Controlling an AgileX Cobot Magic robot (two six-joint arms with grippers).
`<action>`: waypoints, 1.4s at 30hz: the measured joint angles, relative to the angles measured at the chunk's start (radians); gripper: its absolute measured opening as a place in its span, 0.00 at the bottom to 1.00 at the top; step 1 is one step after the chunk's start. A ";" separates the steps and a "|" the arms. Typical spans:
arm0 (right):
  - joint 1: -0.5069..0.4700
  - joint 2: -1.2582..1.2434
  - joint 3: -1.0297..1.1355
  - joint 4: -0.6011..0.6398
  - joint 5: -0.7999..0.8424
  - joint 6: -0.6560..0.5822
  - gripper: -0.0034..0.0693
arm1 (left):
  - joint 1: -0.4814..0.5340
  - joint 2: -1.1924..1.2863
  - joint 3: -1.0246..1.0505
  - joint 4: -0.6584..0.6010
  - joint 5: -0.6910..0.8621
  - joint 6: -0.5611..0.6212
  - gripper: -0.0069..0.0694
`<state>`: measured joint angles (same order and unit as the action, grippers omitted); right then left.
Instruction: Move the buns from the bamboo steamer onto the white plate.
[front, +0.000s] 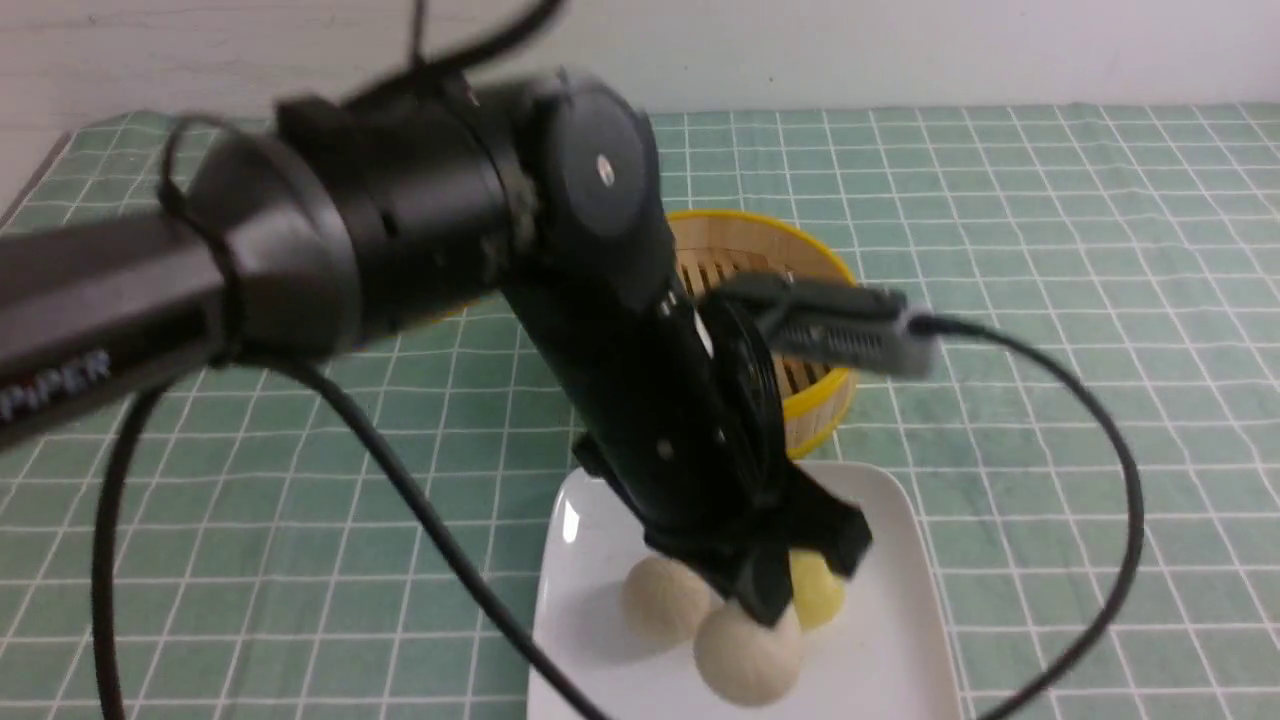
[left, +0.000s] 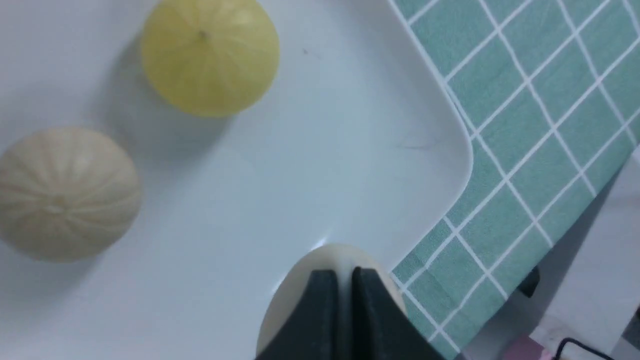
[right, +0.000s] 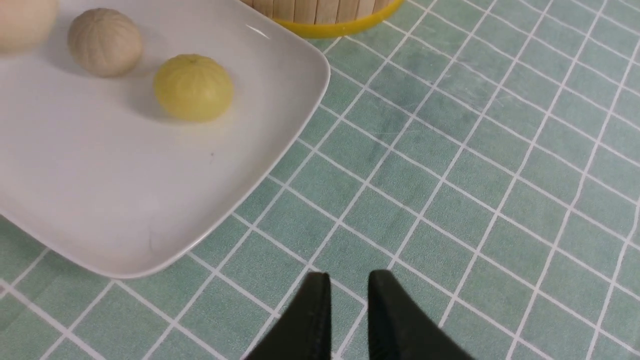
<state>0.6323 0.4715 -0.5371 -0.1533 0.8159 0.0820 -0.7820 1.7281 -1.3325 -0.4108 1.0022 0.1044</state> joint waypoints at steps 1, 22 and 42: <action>0.000 0.000 0.000 0.001 0.000 0.000 0.24 | -0.010 0.004 0.020 0.000 -0.025 0.001 0.13; 0.000 0.000 0.000 0.010 0.000 0.000 0.27 | -0.061 0.130 0.091 0.041 -0.271 -0.044 0.47; 0.000 -0.166 -0.105 0.116 0.224 0.027 0.04 | -0.061 0.068 -0.080 0.426 -0.214 -0.322 0.29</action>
<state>0.6323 0.3055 -0.6418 -0.0374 1.0400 0.1090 -0.8426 1.7956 -1.4125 0.0151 0.7878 -0.2180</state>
